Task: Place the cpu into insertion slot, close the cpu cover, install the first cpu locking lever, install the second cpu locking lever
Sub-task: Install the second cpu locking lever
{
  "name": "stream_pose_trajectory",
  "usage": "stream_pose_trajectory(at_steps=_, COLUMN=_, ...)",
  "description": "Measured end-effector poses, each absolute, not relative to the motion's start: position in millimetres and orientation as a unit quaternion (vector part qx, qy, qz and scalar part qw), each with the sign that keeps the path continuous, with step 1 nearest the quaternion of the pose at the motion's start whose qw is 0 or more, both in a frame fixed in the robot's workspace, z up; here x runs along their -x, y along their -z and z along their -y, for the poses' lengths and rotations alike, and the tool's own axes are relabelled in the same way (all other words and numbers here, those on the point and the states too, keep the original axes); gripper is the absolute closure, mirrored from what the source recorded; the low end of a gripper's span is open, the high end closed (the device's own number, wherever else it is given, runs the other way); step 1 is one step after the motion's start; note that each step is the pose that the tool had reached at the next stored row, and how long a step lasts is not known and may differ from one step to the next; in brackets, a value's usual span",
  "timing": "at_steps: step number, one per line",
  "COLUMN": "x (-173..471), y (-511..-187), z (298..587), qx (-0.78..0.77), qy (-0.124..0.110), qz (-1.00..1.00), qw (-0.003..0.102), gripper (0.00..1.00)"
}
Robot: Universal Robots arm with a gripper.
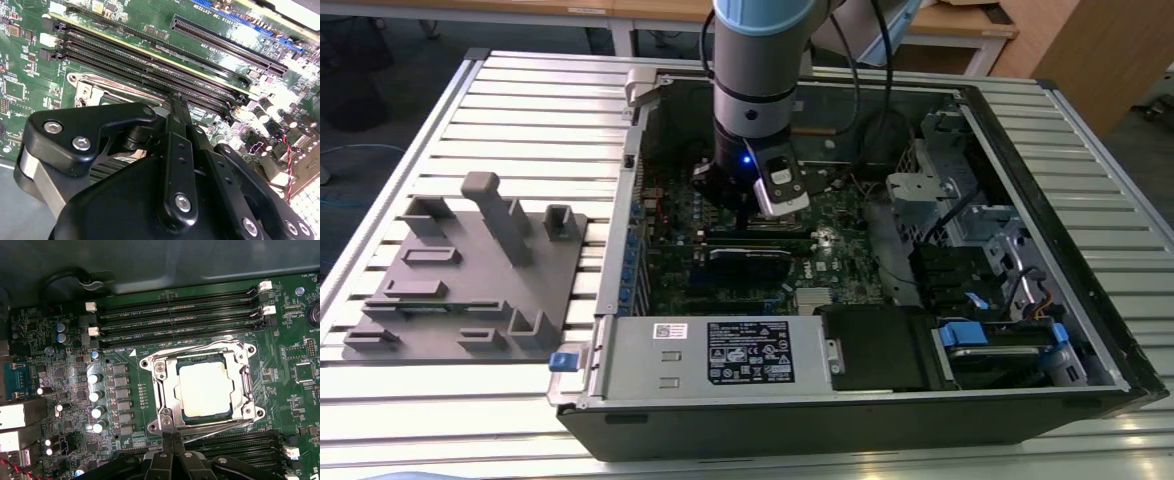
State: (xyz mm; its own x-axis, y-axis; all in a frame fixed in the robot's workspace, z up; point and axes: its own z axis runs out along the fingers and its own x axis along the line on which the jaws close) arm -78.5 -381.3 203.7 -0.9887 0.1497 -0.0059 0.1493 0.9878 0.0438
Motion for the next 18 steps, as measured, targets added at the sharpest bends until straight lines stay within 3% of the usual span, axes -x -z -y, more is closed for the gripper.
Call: stream_pose_trajectory(at_steps=18, x=81.6, y=-200.9, z=381.3, qx=-0.075, qy=-0.029, qz=-0.997, qw=0.004, gripper=0.9)
